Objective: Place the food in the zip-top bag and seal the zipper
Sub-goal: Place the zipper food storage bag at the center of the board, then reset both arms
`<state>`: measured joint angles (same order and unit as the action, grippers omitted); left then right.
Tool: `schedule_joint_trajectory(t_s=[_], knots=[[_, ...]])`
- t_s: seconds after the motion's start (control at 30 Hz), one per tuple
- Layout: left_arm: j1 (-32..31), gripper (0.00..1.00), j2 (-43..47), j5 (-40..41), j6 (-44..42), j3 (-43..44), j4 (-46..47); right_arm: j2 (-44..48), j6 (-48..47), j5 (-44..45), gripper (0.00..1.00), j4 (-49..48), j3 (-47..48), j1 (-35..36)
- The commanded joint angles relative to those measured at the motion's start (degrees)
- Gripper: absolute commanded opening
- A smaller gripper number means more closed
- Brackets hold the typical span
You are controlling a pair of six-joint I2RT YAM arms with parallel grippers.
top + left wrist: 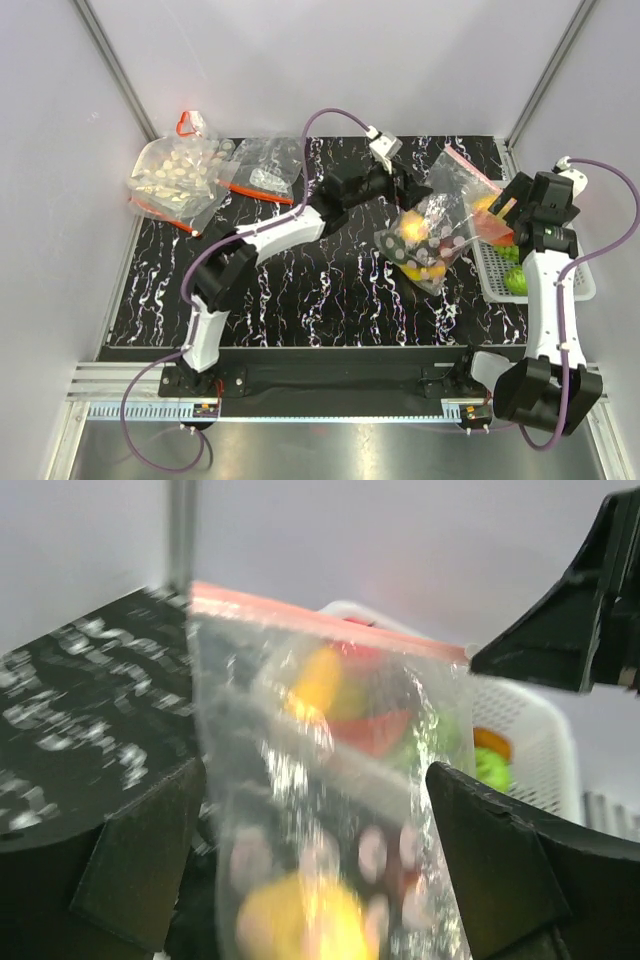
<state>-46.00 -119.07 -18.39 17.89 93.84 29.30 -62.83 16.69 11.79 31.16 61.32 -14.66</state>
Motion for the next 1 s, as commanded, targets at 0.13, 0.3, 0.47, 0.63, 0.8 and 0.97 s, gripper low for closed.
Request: schedule_joint_trajectory(t_s=[0.13, 0.3, 0.47, 0.63, 0.8, 0.97], knots=[[3.37, 0.99, 25.79, 17.67, -11.03, -13.05, -10.88, 2.88, 2.39, 2.1, 0.99, -1.01, 5.91, -0.55], [3.99, 0.99, 39.86, 34.62, -4.89, -17.98, -26.38, 8.59, 7.19, -8.7, 1.0, -0.31, 6.01, -0.55], [4.34, 0.99, 51.62, 39.39, 2.93, -23.61, -39.39, 12.38, 13.54, -11.62, 1.0, 2.14, 4.6, -0.55], [4.43, 0.99, 62.71, 40.19, 6.01, -33.62, -44.76, 14.39, 18.11, -9.33, 1.0, 5.84, 2.94, -0.55], [4.51, 0.99, 73.0, 36.59, 10.14, -41.71, -48.45, 15.98, 16.9, -14.31, 1.0, 2.96, -2.95, -0.46], [4.51, 0.99, 77.22, 33.6, 4.81, -41.55, -57.15, 16.07, 14.25, -18.74, 1.0, 4.43, -2.27, -0.55]])
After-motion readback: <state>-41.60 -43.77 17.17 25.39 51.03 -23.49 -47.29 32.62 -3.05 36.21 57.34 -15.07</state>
